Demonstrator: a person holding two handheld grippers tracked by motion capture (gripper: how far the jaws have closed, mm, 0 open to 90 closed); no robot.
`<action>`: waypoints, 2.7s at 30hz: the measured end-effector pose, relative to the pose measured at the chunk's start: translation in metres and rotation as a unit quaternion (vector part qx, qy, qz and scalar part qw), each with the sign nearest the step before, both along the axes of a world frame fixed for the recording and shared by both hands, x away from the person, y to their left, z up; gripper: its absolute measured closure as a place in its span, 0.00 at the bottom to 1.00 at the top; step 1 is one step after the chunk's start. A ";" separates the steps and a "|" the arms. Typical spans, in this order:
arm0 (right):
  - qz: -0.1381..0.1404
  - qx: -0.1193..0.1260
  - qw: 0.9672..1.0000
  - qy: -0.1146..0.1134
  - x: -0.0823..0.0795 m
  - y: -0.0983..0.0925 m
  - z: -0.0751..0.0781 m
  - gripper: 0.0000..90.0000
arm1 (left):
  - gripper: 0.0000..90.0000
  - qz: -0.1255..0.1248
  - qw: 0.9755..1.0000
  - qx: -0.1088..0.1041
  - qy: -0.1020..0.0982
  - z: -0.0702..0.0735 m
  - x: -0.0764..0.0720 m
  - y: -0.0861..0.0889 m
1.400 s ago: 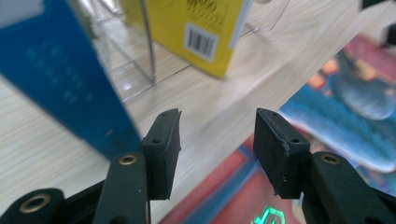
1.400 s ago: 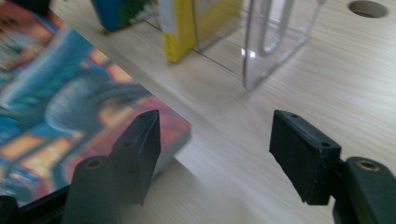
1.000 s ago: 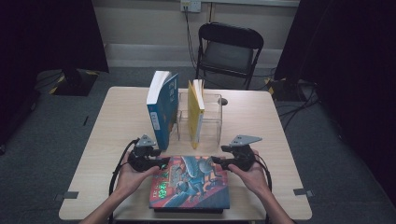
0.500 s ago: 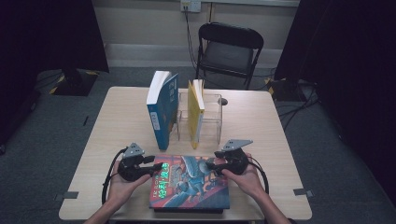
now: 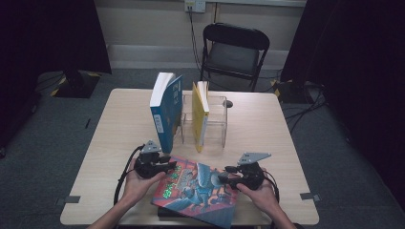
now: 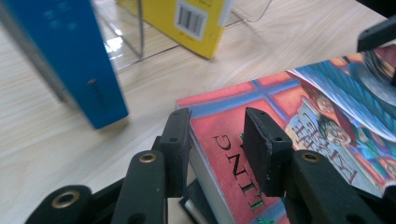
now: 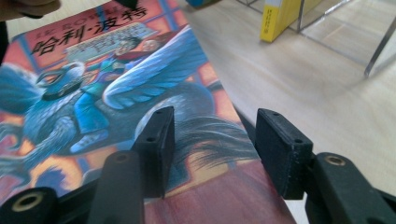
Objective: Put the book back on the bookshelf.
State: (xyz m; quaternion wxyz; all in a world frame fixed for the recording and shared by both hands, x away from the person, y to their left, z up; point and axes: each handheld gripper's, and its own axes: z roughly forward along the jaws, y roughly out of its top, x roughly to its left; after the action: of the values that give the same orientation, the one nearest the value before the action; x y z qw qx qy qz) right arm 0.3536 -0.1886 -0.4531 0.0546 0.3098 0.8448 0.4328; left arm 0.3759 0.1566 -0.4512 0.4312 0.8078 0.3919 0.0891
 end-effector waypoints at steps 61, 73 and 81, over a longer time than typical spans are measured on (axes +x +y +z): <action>-0.001 -0.005 1.000 0.003 -0.011 0.003 0.002 0.63 | 0.41 -0.078 0.996 0.025 0.020 -0.008 -0.078 0.035; -0.003 -0.023 1.000 0.009 -0.014 0.006 0.006 0.63 | 0.40 -0.066 0.998 0.011 0.013 -0.009 -0.067 0.035; -0.020 -0.017 1.000 0.016 -0.020 0.006 0.006 0.62 | 0.40 -0.047 0.999 0.004 0.012 -0.010 -0.053 0.037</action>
State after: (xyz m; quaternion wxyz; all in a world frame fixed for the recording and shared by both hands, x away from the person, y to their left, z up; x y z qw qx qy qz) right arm 0.3335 -0.1824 -0.4476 0.0556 0.3328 0.8464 0.4121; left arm 0.3233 0.1938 -0.4608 0.4273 0.8280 0.3581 0.0604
